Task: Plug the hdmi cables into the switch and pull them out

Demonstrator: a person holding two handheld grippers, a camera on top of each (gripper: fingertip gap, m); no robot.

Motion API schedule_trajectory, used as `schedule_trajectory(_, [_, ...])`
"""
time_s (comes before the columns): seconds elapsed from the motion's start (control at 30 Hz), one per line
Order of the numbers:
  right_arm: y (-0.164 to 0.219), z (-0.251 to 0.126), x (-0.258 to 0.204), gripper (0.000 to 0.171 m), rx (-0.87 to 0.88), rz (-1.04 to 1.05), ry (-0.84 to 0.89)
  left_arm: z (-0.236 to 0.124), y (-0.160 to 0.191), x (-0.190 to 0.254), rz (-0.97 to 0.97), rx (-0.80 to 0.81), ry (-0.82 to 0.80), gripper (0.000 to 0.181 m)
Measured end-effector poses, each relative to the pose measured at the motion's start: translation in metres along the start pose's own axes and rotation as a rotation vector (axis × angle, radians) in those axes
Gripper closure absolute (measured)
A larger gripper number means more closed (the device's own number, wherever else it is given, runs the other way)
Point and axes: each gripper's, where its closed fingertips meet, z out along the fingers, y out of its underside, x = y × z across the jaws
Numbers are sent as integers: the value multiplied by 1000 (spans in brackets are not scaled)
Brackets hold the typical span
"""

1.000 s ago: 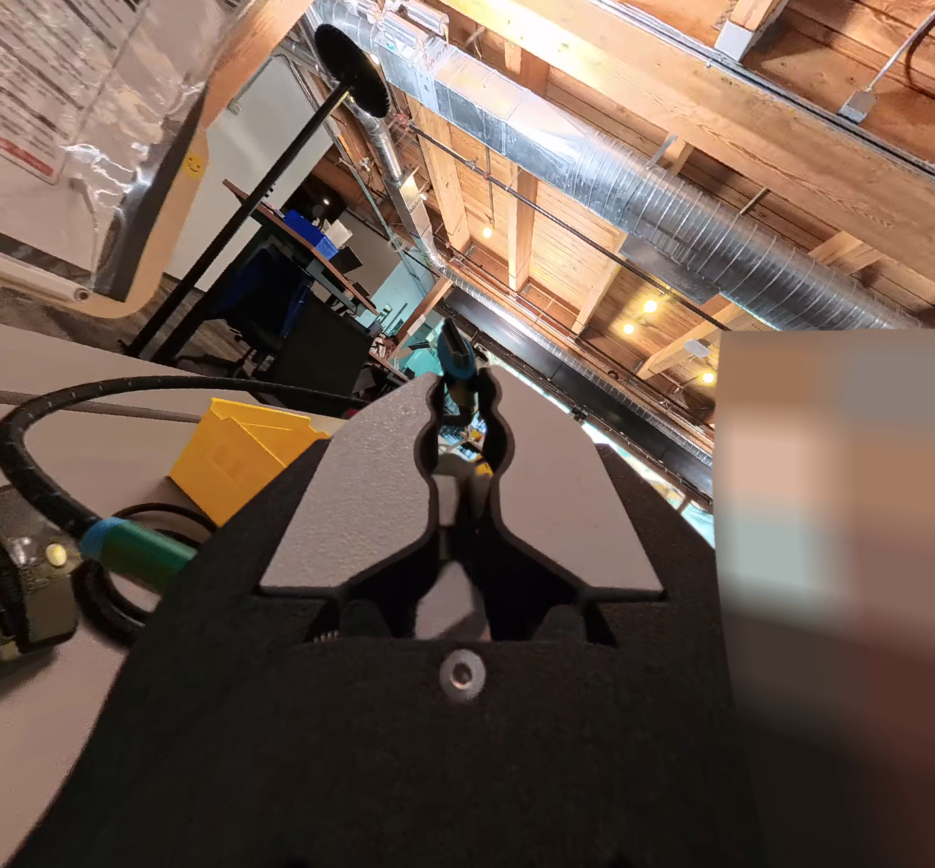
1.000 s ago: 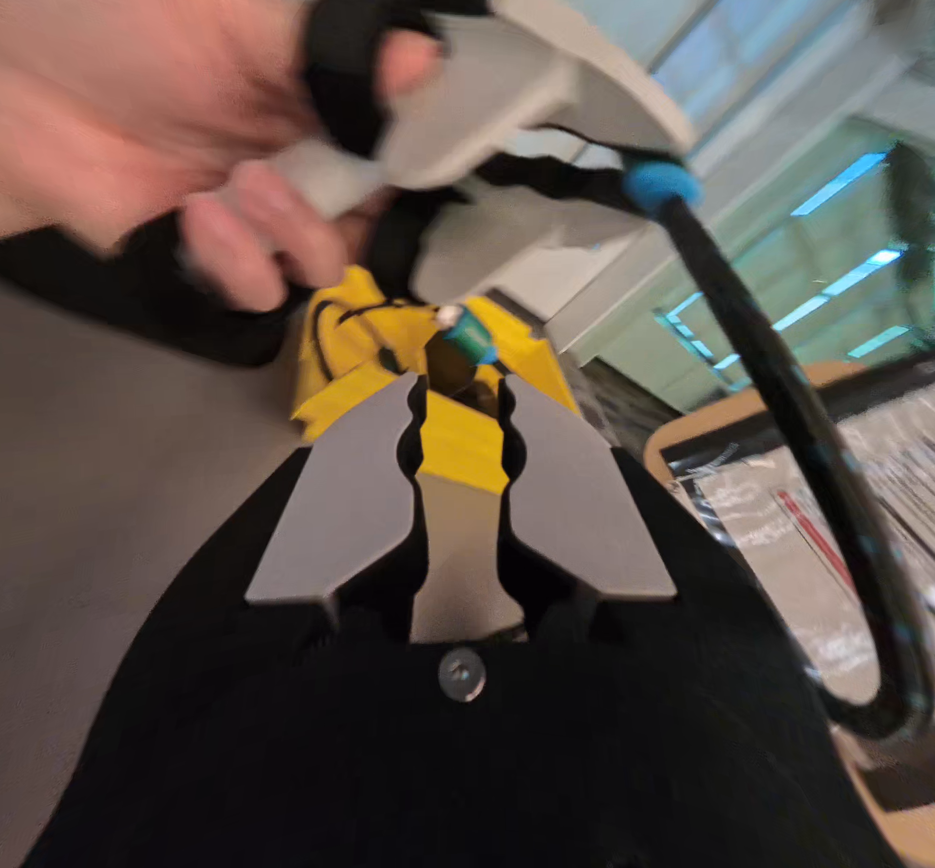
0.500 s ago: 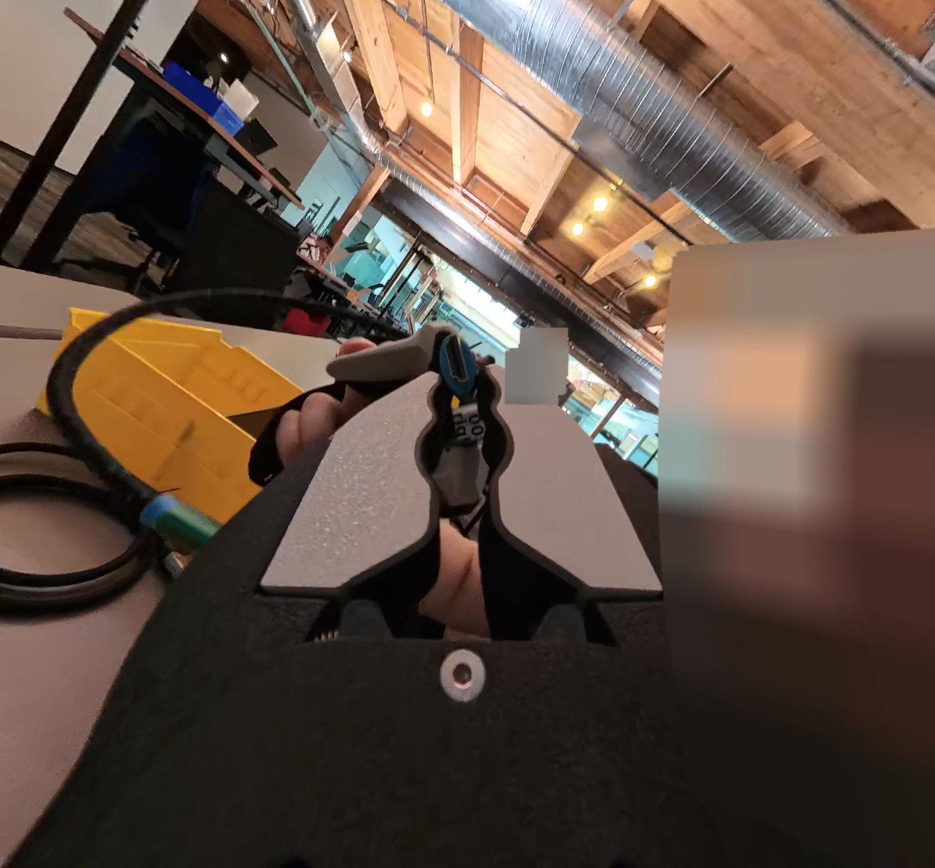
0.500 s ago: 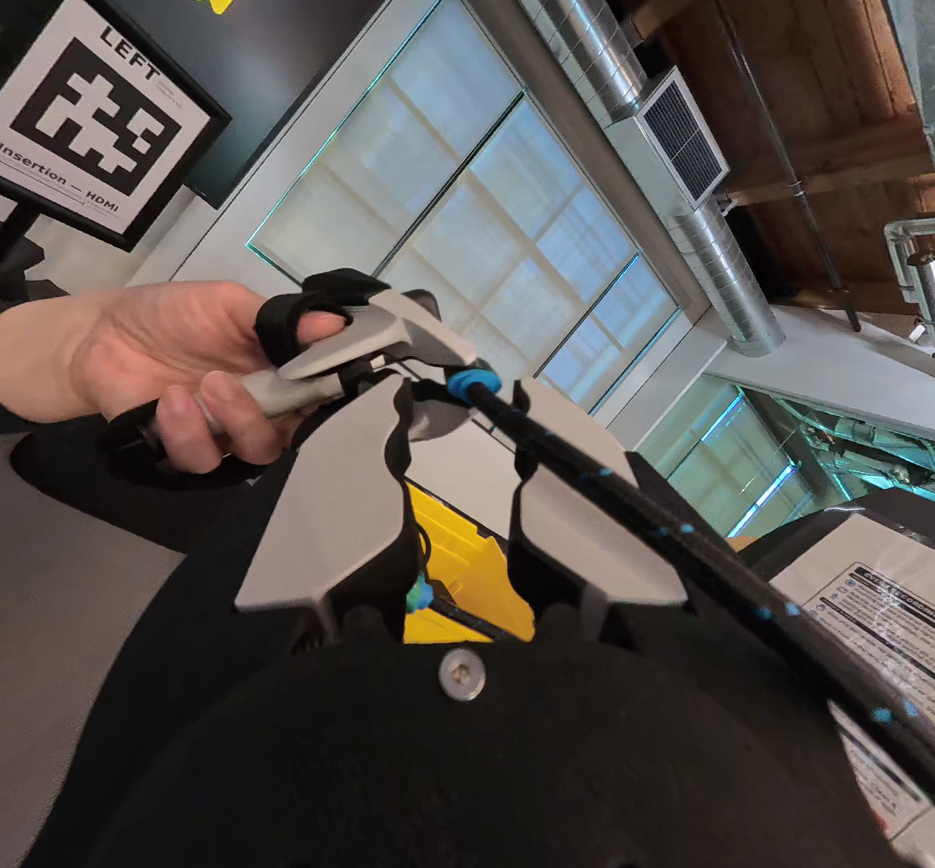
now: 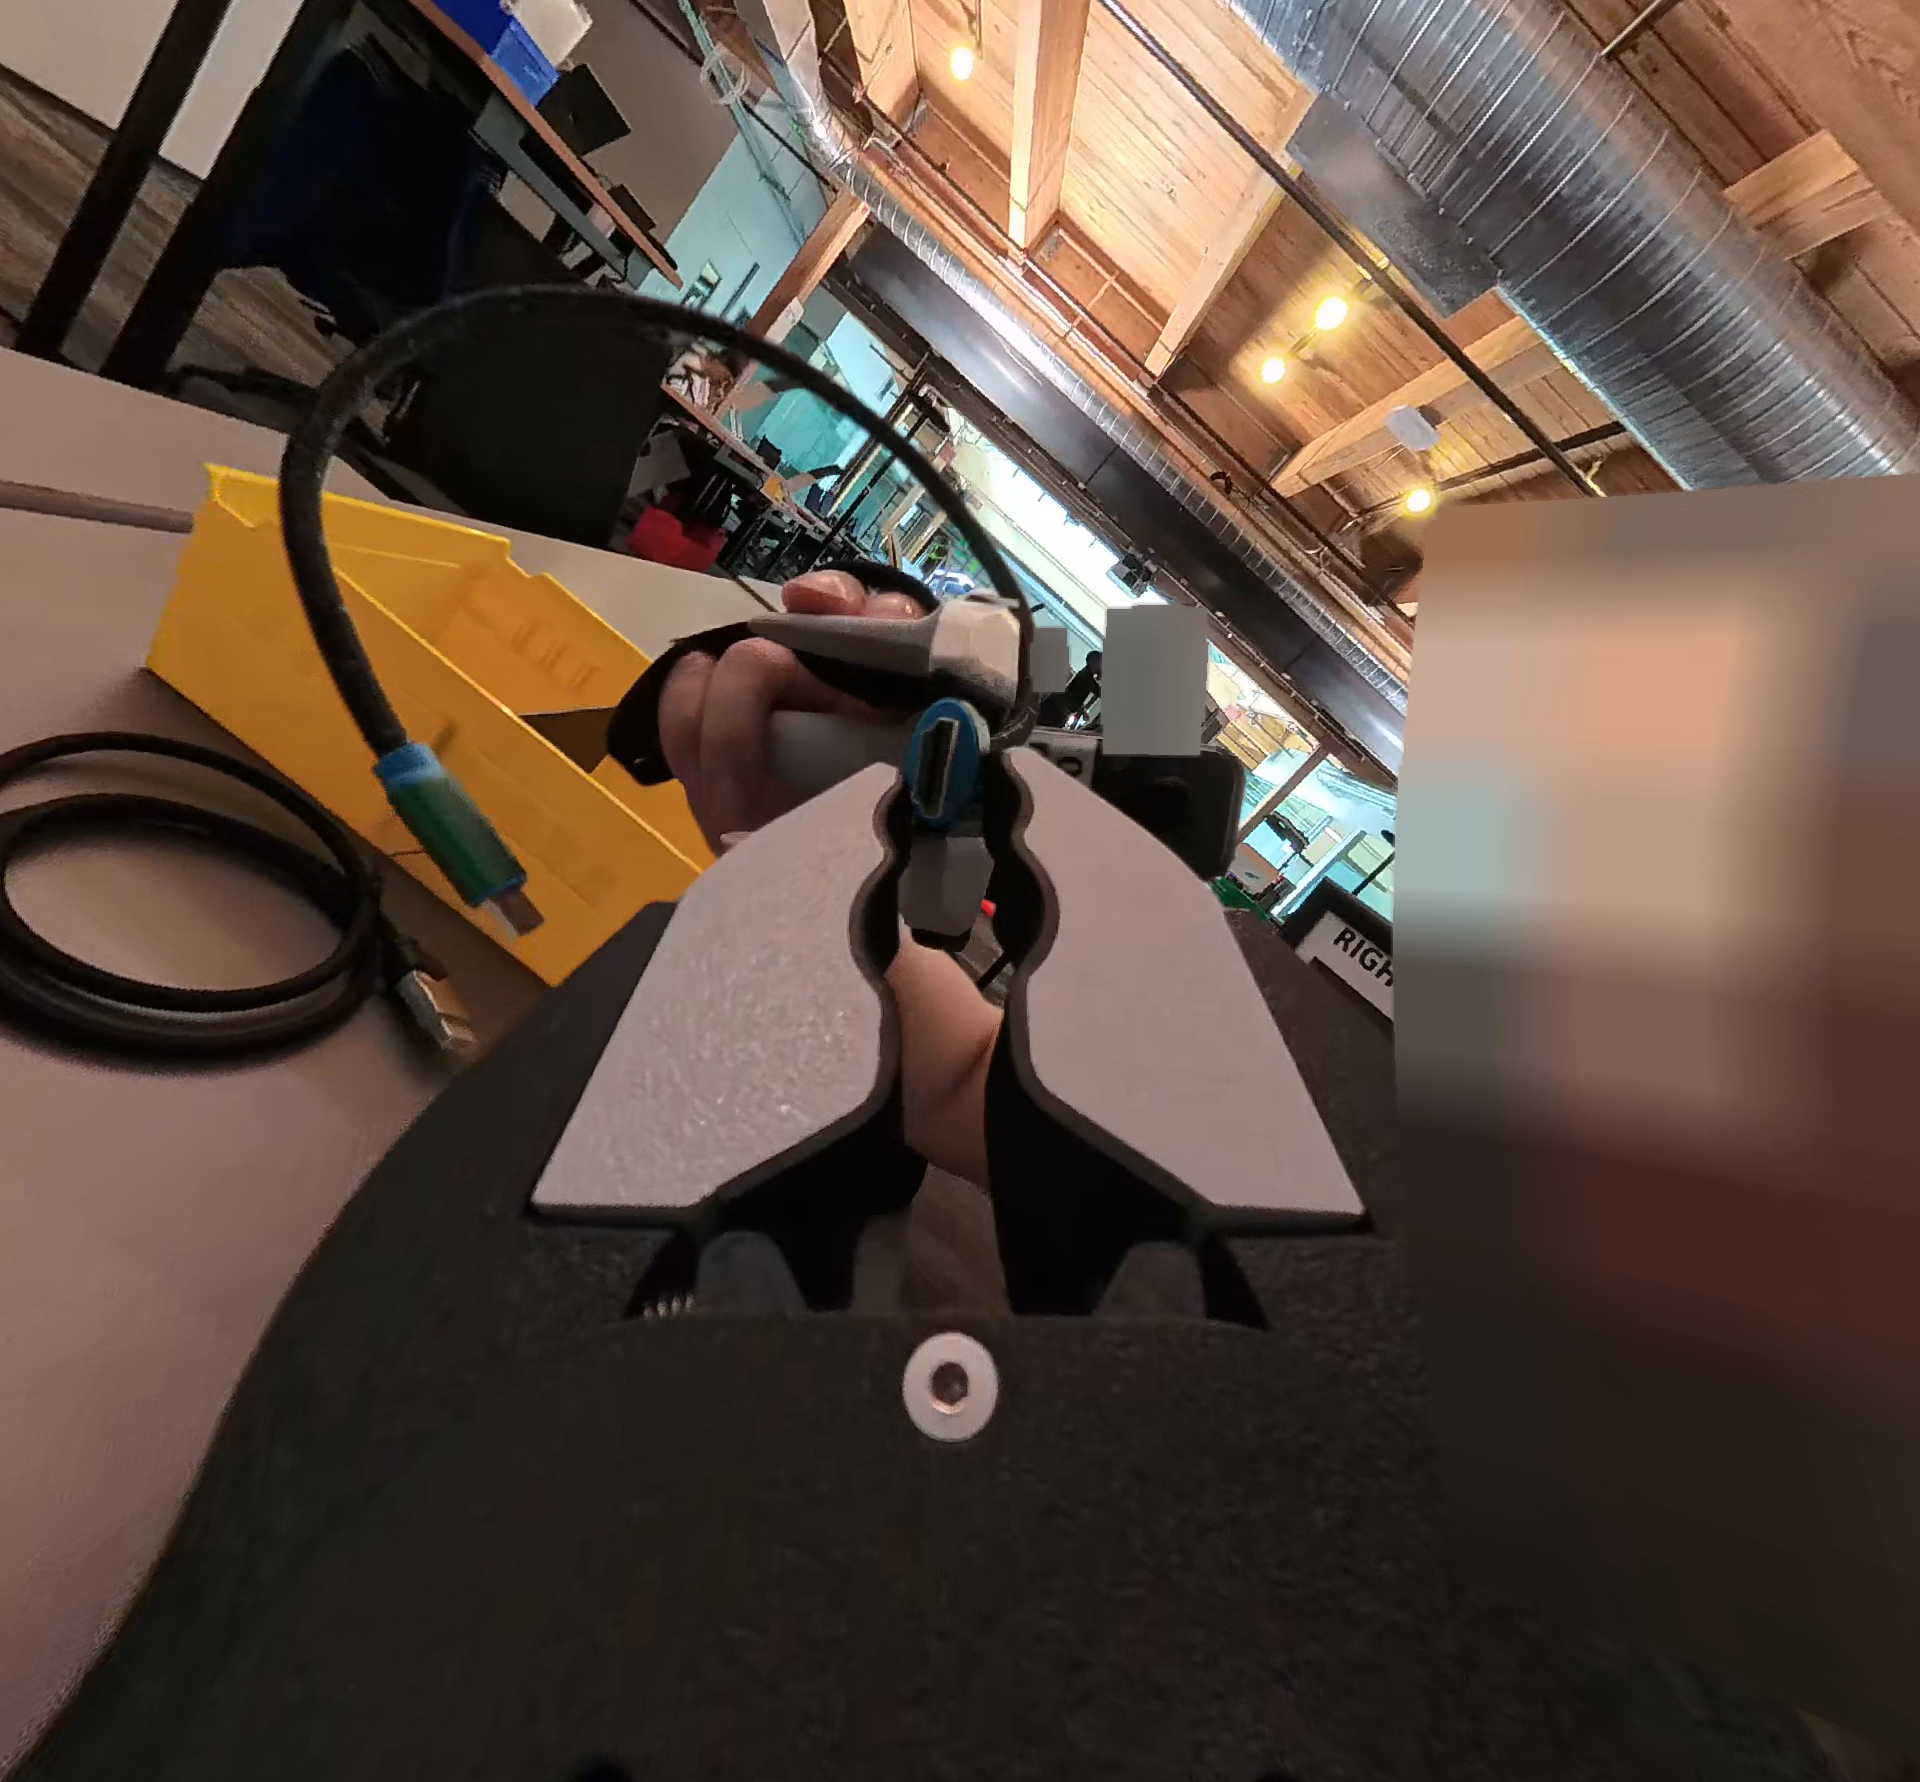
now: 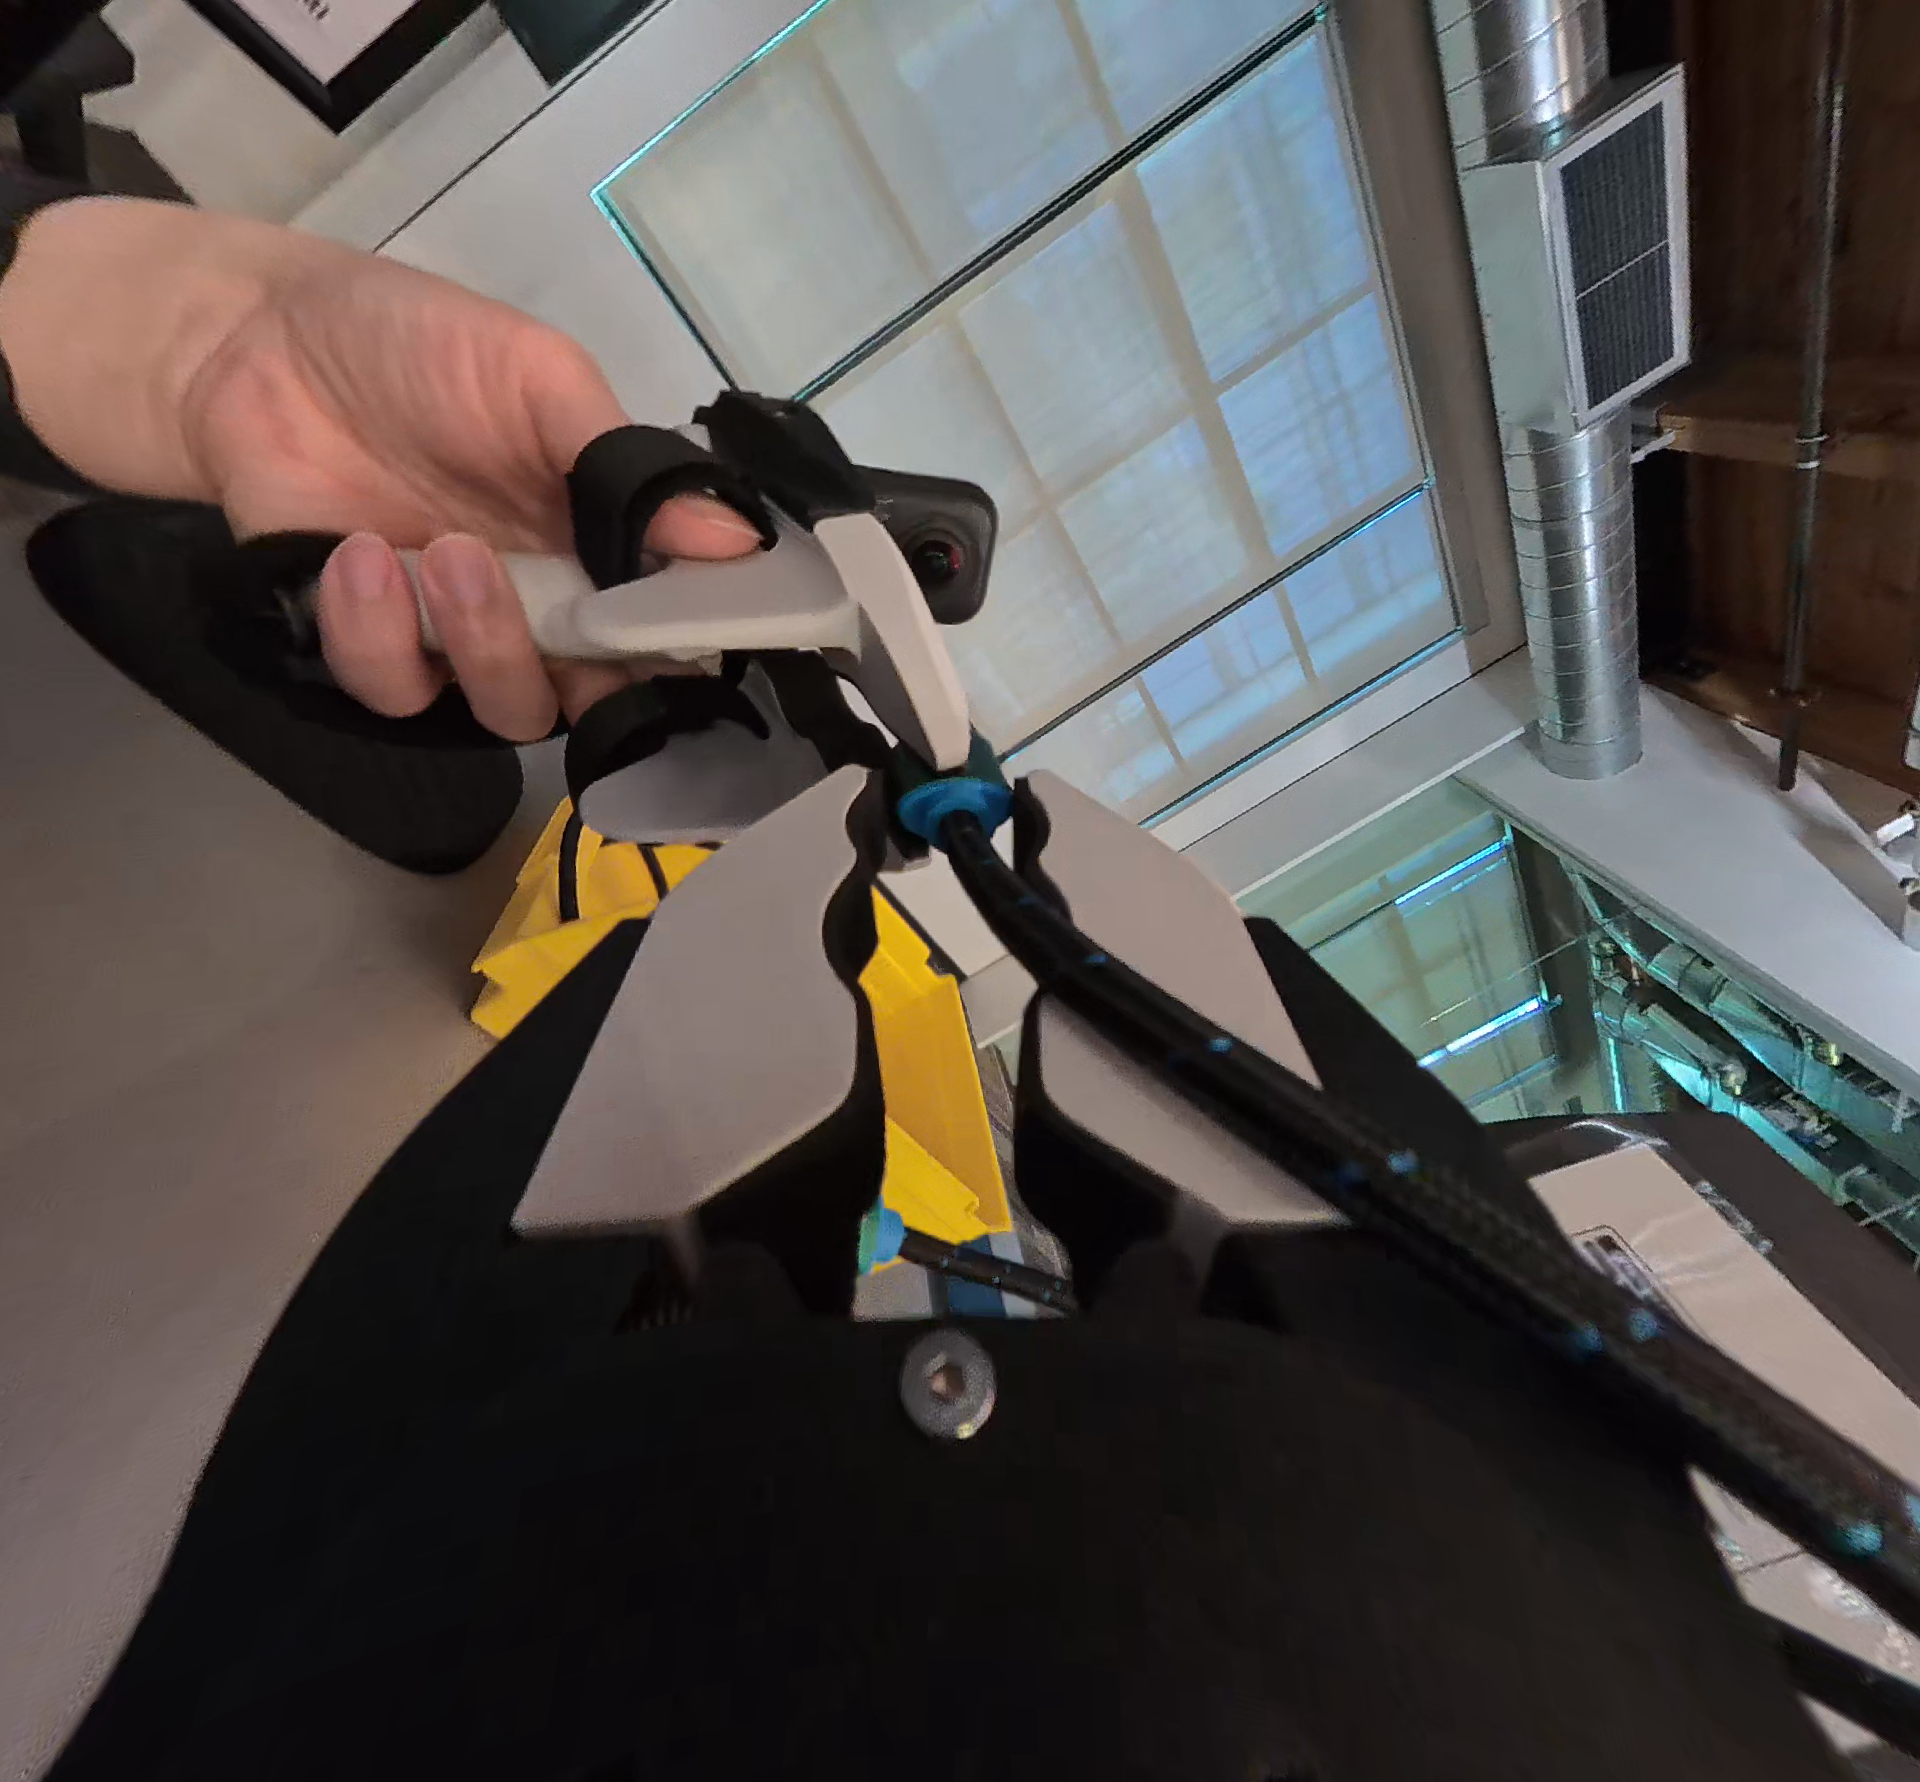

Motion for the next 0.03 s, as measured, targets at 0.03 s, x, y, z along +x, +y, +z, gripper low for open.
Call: schedule_trajectory(0.03, [1,0,-1,148,-10,-16,-9,0,1,-1,-6,-5,-3,168])
